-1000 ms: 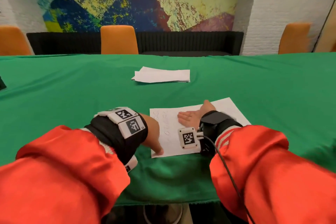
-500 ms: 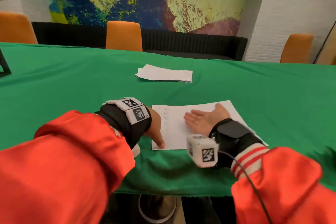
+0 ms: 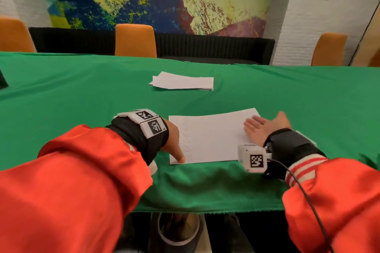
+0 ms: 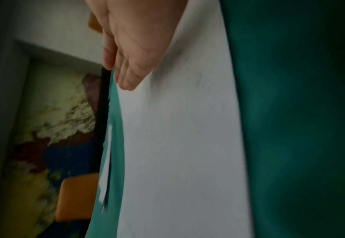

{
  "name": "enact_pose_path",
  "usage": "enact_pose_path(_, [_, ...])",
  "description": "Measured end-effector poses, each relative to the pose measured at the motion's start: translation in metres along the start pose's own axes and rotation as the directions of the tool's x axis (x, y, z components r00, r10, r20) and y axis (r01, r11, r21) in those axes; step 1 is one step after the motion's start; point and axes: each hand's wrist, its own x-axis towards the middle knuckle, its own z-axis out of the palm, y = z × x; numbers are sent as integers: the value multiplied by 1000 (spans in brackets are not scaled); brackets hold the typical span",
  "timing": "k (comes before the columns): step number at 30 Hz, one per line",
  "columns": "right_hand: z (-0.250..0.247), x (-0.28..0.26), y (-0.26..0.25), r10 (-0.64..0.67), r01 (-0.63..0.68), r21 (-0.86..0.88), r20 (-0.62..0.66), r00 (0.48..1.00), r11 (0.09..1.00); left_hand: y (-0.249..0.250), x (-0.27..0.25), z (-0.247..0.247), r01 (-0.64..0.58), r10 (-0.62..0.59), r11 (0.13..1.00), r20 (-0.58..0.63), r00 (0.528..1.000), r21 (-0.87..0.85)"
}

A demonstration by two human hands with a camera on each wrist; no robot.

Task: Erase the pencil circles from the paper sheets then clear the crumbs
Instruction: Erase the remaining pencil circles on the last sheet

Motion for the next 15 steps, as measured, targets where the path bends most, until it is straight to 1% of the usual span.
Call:
enact_pose_path(2, [14,-11,26,75,-66,-69,135,988,995,2,-1,-1,8,-8,1000,1,1000,7])
enact_pose_path(4, [20,-18,49,162,-138,-125,201,966,982,2,-3,-1,7,-7,1000,8,1000,-5])
enact_pose_path(6, [18,-16,57,194,-178,-104,179,964,979,3,-5,1,14,-14,1000,19,1000,-18])
enact_pose_path(8, [12,-11,48,174,-168,-57,127,976,984,4,-6,5,24,-24,999,4,1000,-38])
enact_pose_path(11, [5,-10,32,131,-129,-34,54,990,991,11,-9,14,2,-8,998,-115,993,-57])
enact_pose_path(13, [5,-13,28,135,-133,-34,74,988,991,16,-13,18,-42,36,998,-142,989,-37])
enact_pose_path(15, [13,-17,29,149,-146,-32,130,980,989,21,-17,18,-63,63,998,-110,992,3])
